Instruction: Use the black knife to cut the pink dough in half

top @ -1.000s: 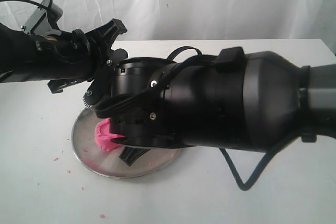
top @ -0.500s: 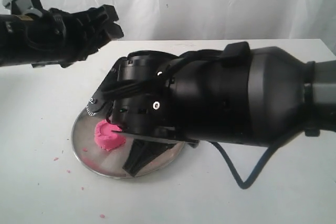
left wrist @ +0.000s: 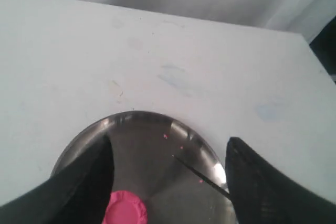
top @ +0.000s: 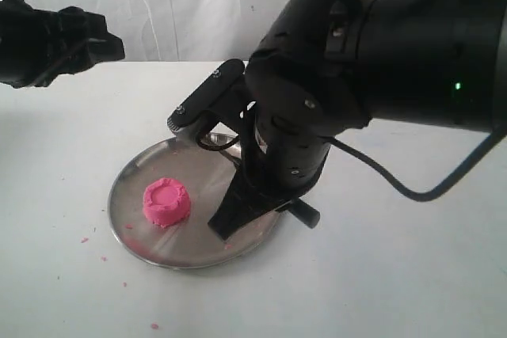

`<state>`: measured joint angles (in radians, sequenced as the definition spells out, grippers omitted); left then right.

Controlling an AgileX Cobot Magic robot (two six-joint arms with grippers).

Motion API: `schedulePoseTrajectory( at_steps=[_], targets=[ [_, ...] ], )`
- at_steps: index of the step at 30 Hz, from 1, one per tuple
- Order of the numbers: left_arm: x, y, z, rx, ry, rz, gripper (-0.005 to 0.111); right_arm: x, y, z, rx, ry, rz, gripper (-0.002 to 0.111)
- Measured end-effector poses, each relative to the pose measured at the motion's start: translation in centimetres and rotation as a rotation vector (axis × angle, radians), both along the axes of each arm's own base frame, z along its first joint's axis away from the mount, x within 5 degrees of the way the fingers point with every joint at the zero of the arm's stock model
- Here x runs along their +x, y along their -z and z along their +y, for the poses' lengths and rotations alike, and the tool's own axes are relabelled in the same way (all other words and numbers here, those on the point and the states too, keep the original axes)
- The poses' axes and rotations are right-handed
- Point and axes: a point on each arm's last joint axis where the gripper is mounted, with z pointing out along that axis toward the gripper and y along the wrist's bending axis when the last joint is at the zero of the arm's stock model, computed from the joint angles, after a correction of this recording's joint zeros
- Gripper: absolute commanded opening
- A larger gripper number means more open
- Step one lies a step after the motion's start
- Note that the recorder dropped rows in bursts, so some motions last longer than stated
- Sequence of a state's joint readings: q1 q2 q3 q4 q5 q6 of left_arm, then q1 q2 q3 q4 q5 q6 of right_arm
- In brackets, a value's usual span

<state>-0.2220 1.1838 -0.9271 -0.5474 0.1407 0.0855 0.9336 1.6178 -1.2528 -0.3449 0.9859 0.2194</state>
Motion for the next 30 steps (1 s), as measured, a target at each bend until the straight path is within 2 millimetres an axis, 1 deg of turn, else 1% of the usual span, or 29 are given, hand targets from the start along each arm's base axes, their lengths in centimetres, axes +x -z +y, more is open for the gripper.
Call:
schedulePoseTrajectory(
  at_steps=[2,6,10,13,16,17,19,22,24,25,28,29,30],
  targets=[
    [-0.2,0.3,0.0,0.048,0.031,0.016,0.064,0.2,-0.1,-0.1,0.049,-0.005,0.052,0.000],
    [-0.8,1.1,-0.1,0.155,0.121,0.074,0.064,1.0,-0.6,-0.3,0.123,-0.017,0.098,0.000],
    [-1.3,1.7,-0.2,0.208,0.182,0.142,0.064,1.9,-1.1,-0.9,0.176,-0.025,0.136,0.000],
    [-1.6,1.9,-0.2,0.224,0.206,0.172,0.063,2.6,-0.7,-1.1,0.188,-0.037,0.184,0.000],
    [-1.7,2.0,-0.2,0.226,0.213,0.183,0.053,3.1,0.2,-0.8,0.181,-0.056,0.224,0.000],
    [-1.7,2.0,-0.2,0.229,0.213,0.182,0.045,3.2,0.7,-0.7,0.174,-0.063,0.238,0.000],
    [-1.7,2.1,-0.2,0.240,0.214,0.181,0.041,3.4,1.8,-0.2,0.162,-0.088,0.280,0.000],
    [-1.6,2.1,-0.2,0.242,0.212,0.181,0.040,3.7,2.9,0.3,0.149,-0.124,0.320,0.000],
    [-0.9,2.8,-0.3,0.242,0.206,0.197,0.037,3.9,3.3,0.9,0.163,-0.145,0.342,0.000],
    [-0.5,3.1,-0.4,0.231,0.201,0.207,0.033,4.1,3.5,1.1,0.167,-0.148,0.342,0.000],
    [0.7,4.1,-0.7,0.178,0.165,0.220,0.000,4.6,3.8,1.7,0.174,-0.155,0.342,0.000],
    [1.4,4.5,-0.8,0.167,0.145,0.217,0.000,4.8,4.1,1.8,0.169,-0.161,0.346,0.000],
    [1.6,4.7,-0.8,0.166,0.139,0.216,0.000,4.8,4.2,1.9,0.166,-0.167,0.348,0.000]
  ],
)
